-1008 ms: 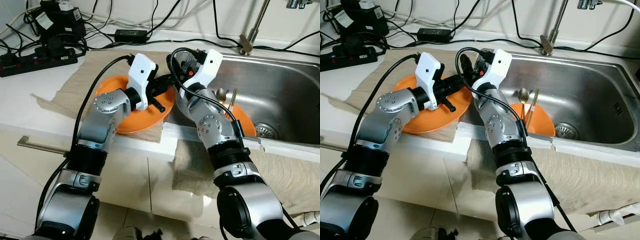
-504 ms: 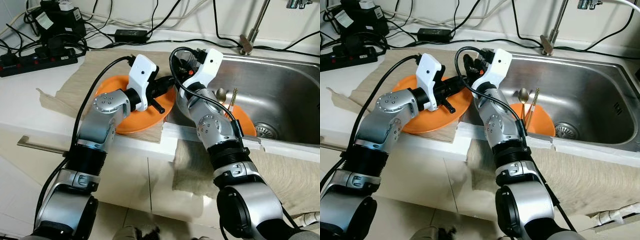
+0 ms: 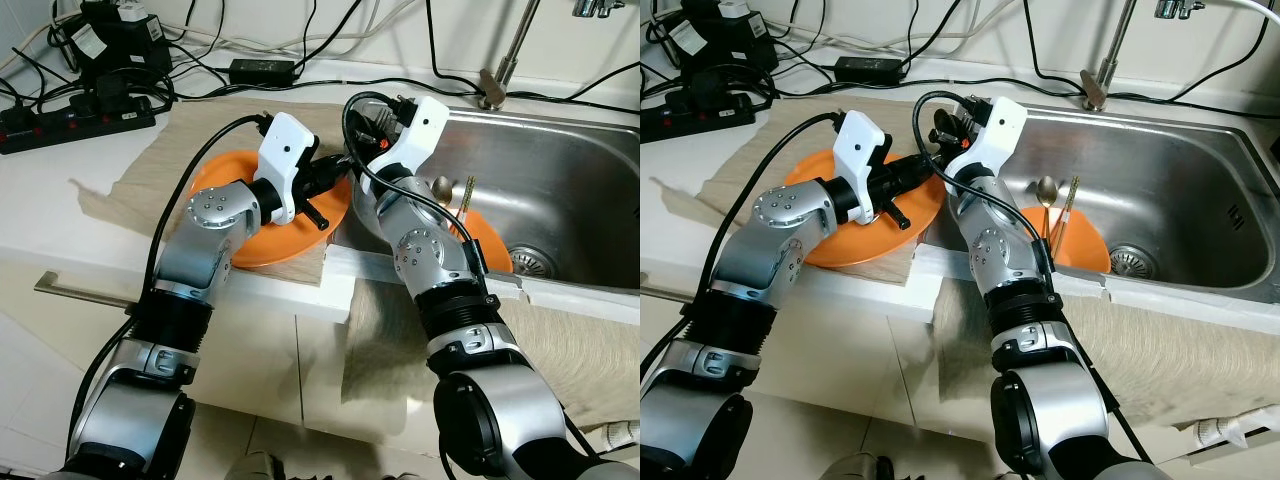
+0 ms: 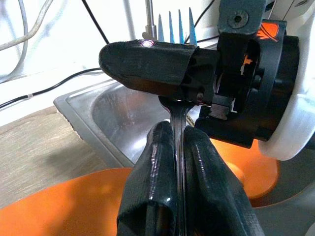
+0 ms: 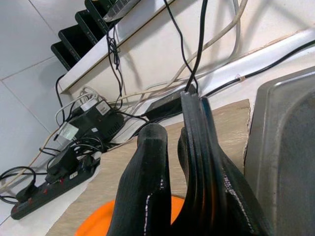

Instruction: Kitchen organization

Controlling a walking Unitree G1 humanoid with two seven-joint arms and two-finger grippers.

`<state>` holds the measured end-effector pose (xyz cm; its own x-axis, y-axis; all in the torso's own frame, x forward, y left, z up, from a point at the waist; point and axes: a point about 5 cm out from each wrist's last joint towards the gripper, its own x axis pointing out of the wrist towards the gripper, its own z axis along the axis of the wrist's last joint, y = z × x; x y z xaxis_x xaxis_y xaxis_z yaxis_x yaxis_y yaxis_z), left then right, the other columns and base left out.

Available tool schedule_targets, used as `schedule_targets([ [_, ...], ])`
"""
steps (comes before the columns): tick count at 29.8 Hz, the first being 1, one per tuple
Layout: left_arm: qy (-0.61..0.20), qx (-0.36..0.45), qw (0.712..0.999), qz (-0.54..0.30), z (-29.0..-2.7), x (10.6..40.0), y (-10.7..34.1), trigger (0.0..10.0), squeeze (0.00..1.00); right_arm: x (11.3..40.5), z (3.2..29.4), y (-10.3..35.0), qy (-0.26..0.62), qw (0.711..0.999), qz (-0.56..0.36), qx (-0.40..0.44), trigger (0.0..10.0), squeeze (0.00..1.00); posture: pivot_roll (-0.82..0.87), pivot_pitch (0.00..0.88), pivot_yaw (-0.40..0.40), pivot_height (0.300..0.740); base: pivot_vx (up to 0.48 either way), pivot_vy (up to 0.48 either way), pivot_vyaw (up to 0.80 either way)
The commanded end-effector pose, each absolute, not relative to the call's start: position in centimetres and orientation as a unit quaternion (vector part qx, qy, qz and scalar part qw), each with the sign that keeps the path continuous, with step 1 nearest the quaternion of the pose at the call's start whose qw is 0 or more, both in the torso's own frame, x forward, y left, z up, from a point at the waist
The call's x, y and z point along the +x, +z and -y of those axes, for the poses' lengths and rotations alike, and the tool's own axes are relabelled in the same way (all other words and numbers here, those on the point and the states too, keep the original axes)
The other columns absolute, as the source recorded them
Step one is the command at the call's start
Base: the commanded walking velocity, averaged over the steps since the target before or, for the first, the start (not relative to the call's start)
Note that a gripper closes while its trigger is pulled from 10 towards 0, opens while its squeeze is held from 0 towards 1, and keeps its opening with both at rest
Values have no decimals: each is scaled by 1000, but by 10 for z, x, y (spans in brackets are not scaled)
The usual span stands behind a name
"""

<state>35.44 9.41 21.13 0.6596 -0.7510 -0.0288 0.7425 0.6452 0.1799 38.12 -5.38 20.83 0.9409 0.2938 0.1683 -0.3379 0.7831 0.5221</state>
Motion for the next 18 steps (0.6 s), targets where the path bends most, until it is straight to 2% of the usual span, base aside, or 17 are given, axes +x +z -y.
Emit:
schedule_targets([
  [1, -399, 120, 907, 65, -98, 357, 230, 2039, 0, 375, 41, 182, 152, 945, -16, 288, 0, 0, 78, 27, 25, 740, 0, 0, 0],
  [2, -393, 128, 909, 58, -99, 358, 228, 2039, 0, 375, 41, 182, 152, 945, -15, 288, 0, 0, 78, 27, 25, 740, 0, 0, 0],
  [3, -385, 136, 911, 55, -100, 360, 227, 10000, 0, 375, 41, 182, 151, 946, -15, 288, 0, 0, 77, 28, 24, 740, 0, 0, 0],
  [15, -356, 135, 923, 56, -105, 367, 226, 10000, 0, 375, 44, 180, 147, 947, -17, 287, 0, 0, 71, 35, 27, 740, 0, 0, 0],
  [16, -349, 132, 926, 57, -107, 368, 227, 10000, 435, 375, 44, 180, 147, 947, -17, 287, 0, 0, 71, 35, 27, 740, 0, 0, 0],
  [17, -349, 132, 926, 57, -107, 368, 227, 10000, 435, 375, 44, 180, 147, 947, -17, 287, 0, 0, 71, 35, 27, 740, 0, 0, 0],
  [18, -343, 127, 929, 56, -108, 369, 228, 10000, 1000, 375, 44, 180, 146, 947, -17, 287, 0, 0, 70, 36, 27, 740, 0, 0, 0],
])
